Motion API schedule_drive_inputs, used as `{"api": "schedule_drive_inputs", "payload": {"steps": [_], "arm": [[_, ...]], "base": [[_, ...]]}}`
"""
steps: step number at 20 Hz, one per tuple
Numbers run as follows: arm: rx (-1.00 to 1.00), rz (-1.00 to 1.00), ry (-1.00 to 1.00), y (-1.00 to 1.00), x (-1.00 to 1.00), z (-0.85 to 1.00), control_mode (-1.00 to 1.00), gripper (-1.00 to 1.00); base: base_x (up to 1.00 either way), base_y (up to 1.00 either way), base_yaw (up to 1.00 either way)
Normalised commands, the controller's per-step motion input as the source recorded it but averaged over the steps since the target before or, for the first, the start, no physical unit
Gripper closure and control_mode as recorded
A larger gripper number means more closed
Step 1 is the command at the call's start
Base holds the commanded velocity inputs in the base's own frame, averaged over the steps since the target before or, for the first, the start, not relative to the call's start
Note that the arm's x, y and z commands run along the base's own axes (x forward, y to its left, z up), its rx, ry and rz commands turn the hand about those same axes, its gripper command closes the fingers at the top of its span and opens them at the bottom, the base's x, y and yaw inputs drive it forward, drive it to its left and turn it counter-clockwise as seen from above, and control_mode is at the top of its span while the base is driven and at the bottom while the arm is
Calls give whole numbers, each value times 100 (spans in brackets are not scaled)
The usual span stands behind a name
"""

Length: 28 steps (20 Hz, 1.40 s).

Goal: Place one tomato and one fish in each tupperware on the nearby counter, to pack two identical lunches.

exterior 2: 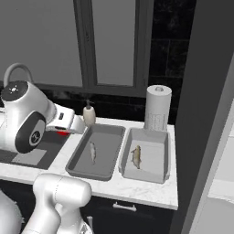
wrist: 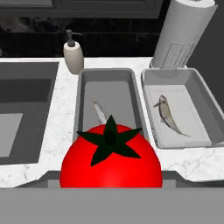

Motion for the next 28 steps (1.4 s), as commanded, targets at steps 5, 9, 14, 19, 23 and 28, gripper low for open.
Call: {"api": "schedule_drive_inputs", "payload": {"steps": [5, 9, 14, 19, 23, 28], "arm": [[0, 0, 7, 0, 83, -77, -100, 100], [0, 0, 0, 0, 66, -57, -100, 100], [0, 0, 0, -1, 26, -48, -100, 100], [0, 1, 0, -7, 34, -52, -100, 100], [0, 1, 0, -8, 37, -35, -100, 100], [0, 0, 0, -9, 38, -16, -100, 100]], "base": [[0, 0, 0], [0, 0, 0], [0, 0, 0], [0, 0, 0], [0, 0, 0], [0, 0, 0]]}}
